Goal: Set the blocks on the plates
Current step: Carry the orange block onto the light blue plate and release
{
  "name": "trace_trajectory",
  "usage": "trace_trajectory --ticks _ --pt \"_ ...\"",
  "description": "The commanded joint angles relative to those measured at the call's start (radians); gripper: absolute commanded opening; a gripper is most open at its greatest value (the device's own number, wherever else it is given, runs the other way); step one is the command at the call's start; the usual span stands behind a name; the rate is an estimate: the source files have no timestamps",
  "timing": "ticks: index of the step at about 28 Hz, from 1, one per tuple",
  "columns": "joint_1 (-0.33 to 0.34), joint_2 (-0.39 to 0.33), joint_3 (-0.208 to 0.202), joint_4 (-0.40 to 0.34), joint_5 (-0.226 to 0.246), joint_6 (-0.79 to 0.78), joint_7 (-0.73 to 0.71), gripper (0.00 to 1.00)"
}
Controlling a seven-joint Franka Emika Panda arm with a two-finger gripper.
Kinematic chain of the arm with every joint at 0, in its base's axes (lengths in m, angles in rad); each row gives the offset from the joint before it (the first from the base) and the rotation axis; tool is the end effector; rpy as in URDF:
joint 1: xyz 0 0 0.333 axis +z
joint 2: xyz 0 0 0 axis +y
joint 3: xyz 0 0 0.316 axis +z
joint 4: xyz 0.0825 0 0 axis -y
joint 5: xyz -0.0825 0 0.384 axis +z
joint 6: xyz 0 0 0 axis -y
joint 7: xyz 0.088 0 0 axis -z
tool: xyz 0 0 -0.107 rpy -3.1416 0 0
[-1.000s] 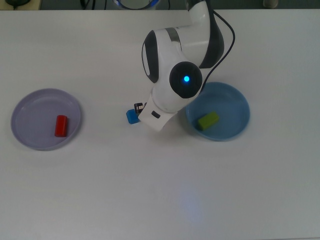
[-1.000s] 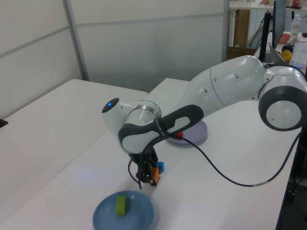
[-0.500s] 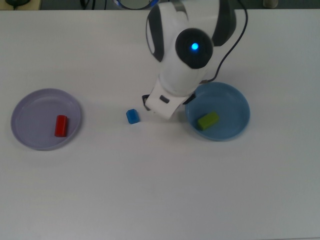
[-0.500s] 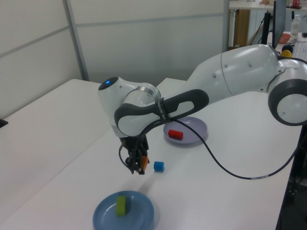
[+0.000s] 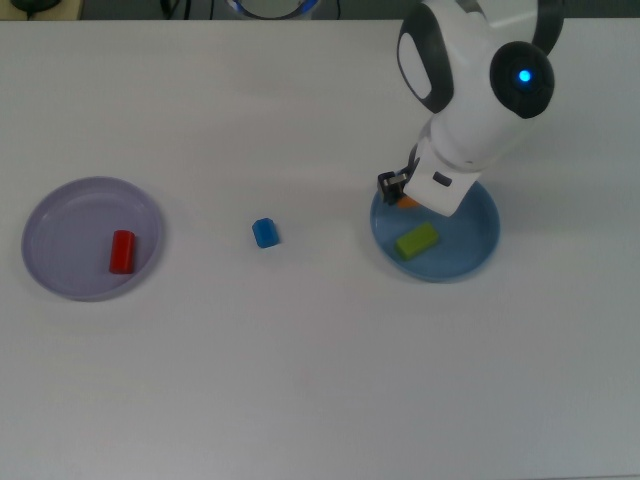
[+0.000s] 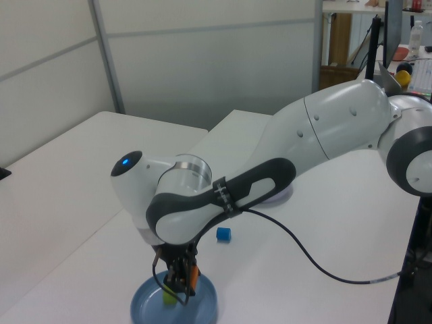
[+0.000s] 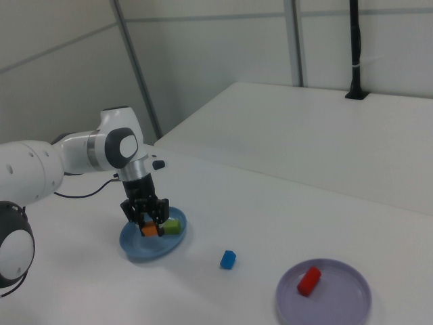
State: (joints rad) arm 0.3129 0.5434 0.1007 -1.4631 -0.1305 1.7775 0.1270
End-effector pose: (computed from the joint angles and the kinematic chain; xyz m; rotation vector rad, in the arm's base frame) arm 0.6300 0.2525 0.3509 2.9603 0.4768 -0.2991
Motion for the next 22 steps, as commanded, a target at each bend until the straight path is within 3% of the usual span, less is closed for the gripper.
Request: trace_trajectory --ticks 1,8,13,15,17,18,22 --pt "0.009 0.003 -0.013 -0.017 -0.011 0.002 0.017 0.0" --pt "0.045 0.05 -0.015 -0.013 -0.089 0.019 0.105 0.07" --pt "0.045 0.049 -0.015 -0.011 -0.087 0.019 0.103 0.07" --pt "0.045 0.047 -0.015 -0.01 -0.089 0.017 0.102 0.43" --pt "0.045 0.046 -0.016 -0.008 -0.09 0.014 0.102 0.91" --pt "0.043 0.046 -0.016 -0.007 -0.092 0.014 0.102 1.0" --pt "0.038 0.029 -0.022 -0.006 -0.08 0.011 0.071 1.0"
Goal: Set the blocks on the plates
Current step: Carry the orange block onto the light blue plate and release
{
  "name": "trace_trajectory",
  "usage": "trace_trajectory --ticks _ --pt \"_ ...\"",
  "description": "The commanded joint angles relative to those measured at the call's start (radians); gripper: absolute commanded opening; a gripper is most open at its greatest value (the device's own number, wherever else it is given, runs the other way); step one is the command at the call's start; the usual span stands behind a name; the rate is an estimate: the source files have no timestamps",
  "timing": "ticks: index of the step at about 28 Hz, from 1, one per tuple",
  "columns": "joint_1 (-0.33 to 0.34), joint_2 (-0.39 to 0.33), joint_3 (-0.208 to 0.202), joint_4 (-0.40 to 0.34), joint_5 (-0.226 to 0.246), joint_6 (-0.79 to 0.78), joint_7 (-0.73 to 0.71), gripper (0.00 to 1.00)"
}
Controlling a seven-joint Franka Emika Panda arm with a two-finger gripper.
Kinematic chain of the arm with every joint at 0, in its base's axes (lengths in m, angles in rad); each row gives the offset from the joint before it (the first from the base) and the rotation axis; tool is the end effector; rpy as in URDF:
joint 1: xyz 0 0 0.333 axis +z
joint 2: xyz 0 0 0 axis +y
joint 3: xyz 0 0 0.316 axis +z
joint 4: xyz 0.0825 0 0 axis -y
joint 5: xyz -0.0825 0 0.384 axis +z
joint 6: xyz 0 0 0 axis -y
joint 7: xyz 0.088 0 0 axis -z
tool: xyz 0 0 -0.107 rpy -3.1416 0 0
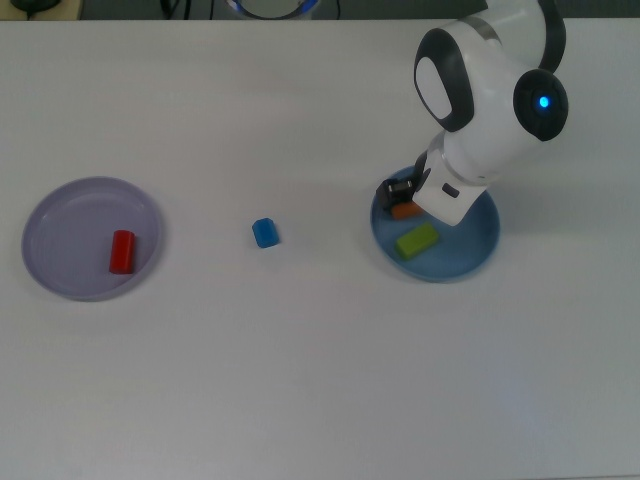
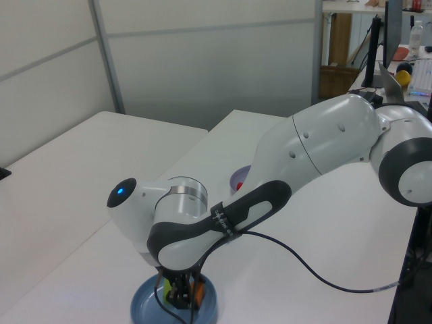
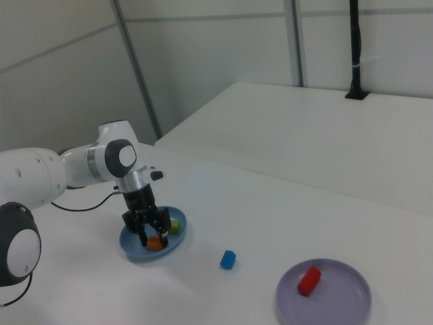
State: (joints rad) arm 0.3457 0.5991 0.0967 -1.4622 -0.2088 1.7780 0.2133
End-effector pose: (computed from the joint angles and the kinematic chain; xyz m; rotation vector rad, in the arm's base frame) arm 0.6258 0.2651 0.3142 2.8707 0.4220 -0.3201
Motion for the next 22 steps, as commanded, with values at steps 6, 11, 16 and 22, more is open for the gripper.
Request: trace_trajectory --ticks 6,11,16,22 --pt "-0.039 -0.082 -0.023 -0.007 0.068 0.0 -0.077 1.0" --pt "-0.132 -0.113 -0.025 -0.006 0.092 -0.029 -0.112 1.0" --pt "-0.25 -0.117 -0.023 -0.006 0.097 -0.04 -0.135 1.0" --pt "-0.321 -0.091 -0.025 -0.01 0.088 -0.038 -0.228 1.0"
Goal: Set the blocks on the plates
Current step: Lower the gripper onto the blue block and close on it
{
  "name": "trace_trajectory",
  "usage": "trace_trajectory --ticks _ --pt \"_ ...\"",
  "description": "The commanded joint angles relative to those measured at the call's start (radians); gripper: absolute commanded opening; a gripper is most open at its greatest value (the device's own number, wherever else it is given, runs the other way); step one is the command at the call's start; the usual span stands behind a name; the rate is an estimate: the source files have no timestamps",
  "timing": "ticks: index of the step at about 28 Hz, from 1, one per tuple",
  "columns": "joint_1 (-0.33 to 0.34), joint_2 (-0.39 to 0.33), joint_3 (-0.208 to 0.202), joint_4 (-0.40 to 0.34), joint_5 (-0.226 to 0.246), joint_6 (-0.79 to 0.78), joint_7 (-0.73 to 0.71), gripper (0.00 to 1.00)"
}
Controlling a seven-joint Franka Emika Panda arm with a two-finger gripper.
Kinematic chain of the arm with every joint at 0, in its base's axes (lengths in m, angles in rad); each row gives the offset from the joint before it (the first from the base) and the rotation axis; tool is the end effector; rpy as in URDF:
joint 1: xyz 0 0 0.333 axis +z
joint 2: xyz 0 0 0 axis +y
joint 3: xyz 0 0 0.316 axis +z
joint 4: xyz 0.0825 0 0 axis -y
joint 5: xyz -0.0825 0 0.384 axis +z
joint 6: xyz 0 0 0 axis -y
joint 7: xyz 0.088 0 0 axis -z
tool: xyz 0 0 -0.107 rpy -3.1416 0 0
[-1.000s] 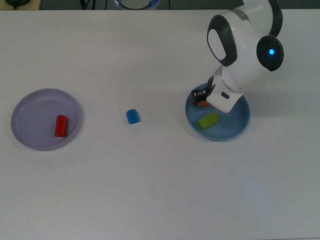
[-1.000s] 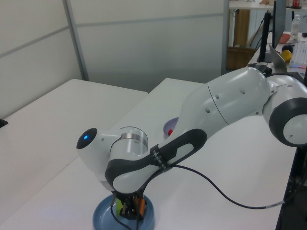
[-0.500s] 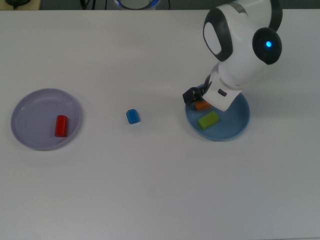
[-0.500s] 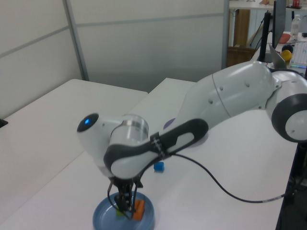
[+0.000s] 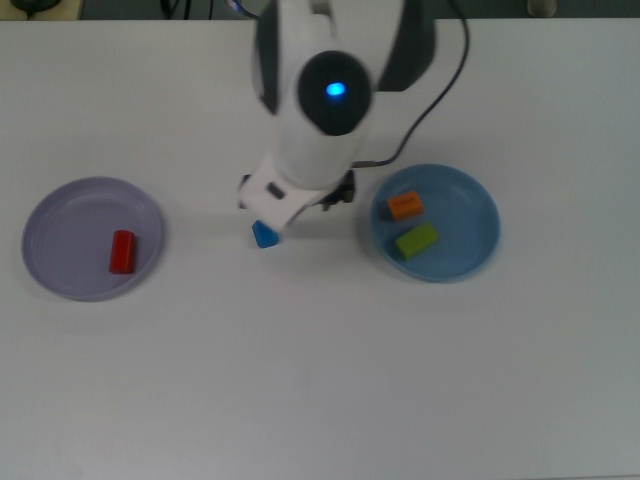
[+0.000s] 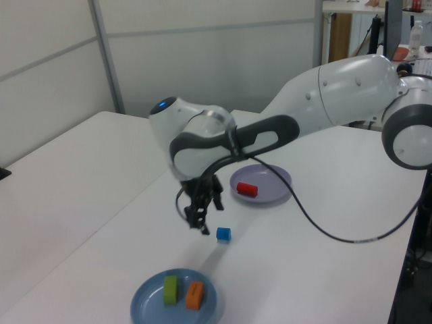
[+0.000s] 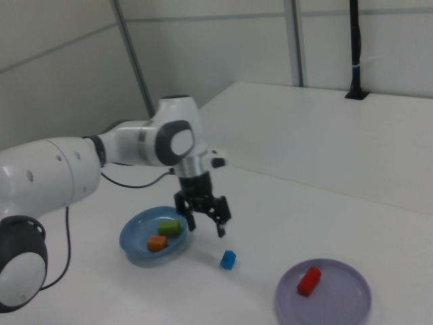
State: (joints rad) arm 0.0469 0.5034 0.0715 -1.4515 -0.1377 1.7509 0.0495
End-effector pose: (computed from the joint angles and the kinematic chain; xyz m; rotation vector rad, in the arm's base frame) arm 0.6739 0.0601 0.3810 3.0098 0.1537 -0.2926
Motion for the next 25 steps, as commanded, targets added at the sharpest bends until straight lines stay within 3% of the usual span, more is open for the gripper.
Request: trace_trajectory --ticks 1,17,19,20,21,25 --pt "-0.036 0.013 0.001 -0.021 0.013 -0.01 -0.083 1.0" --pt "-0.044 0.096 -0.001 -0.02 -0.033 0.065 -0.083 1.0" --pt "-0.044 0.096 -0.001 -0.023 -0.037 0.087 -0.08 0.88" --pt "-0.044 0.096 -0.001 -0.023 -0.04 0.091 -0.08 0.77" --pt "-0.044 0.096 -0.001 -0.024 -0.042 0.093 -0.085 0.51" --pt "-0.045 0.098 -0.001 -0.024 -0.043 0.093 -0.088 0.17"
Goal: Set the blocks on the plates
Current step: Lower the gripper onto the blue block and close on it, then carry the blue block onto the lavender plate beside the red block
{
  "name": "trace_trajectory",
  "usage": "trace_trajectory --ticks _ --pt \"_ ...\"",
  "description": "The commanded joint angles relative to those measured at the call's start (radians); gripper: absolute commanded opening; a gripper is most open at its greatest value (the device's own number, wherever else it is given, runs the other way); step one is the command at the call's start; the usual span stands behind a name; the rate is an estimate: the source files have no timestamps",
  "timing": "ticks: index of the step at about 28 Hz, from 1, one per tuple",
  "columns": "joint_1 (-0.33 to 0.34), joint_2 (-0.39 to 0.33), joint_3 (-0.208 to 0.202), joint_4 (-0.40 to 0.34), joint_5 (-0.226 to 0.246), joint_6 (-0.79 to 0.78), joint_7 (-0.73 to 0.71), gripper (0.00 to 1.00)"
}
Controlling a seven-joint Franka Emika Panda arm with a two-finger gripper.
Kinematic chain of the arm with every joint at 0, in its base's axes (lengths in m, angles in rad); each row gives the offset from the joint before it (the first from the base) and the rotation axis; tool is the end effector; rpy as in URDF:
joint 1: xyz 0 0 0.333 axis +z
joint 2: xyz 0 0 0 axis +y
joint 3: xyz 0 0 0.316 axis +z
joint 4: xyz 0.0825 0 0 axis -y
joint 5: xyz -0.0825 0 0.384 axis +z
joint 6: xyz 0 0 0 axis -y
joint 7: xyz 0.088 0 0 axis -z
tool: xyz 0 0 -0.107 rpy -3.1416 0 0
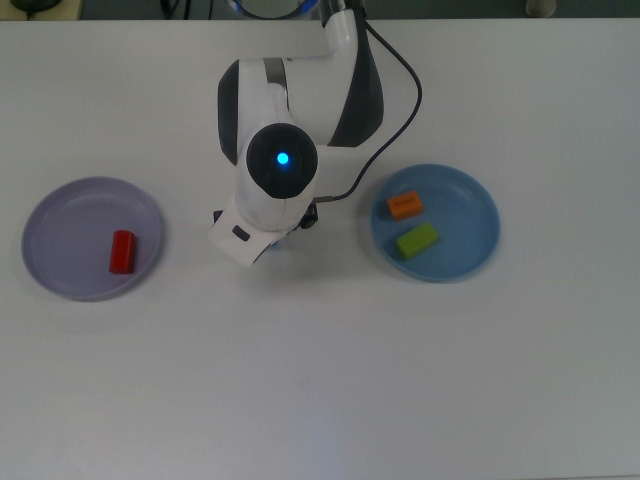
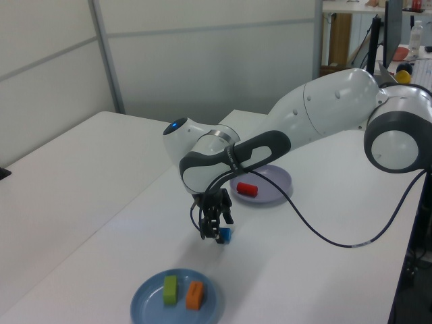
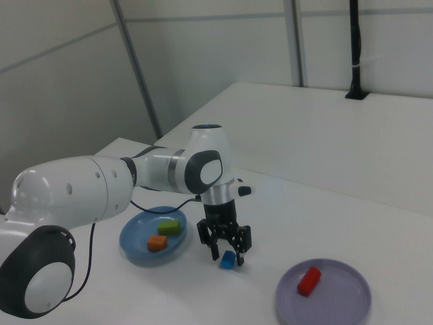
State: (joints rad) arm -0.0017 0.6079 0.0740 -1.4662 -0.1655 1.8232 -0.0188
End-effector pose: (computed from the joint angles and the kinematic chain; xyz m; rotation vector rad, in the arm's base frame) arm 0.6832 0.0280 0.3081 2.9941 0.2169 -0.3704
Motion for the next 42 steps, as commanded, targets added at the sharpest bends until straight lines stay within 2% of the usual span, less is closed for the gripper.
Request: trace_trajectory --ticks 1,12,15,17,22,27,30,33,38,42 --pt "0.003 -0.004 -0.003 -0.011 -0.016 0.021 -0.027 0.0" --pt "0.005 -0.008 -0.003 -0.005 -0.002 0.018 -0.073 0.0" --pt "0.0 -0.04 -0.003 -0.002 0.009 0.013 -0.075 0.0" --pt "-0.014 -0.06 -0.003 -0.002 0.018 0.013 -0.075 0.0" --pt "-0.081 -0.109 -0.011 0.024 0.075 0.01 -0.067 0.0" --pt "-0.152 -0.102 -0.066 0.026 0.073 0.024 -0.064 0.0" --pt "-0.188 -0.088 -0.121 0.026 0.073 0.062 -0.066 0.0" --pt "-0.218 -0.085 -0.147 0.021 0.073 0.105 -0.066 0.0" --pt "-0.279 -0.06 -0.16 0.012 0.064 0.117 -0.069 0.0" --pt "-0.284 -0.01 -0.16 0.014 0.052 0.119 -0.072 0.0"
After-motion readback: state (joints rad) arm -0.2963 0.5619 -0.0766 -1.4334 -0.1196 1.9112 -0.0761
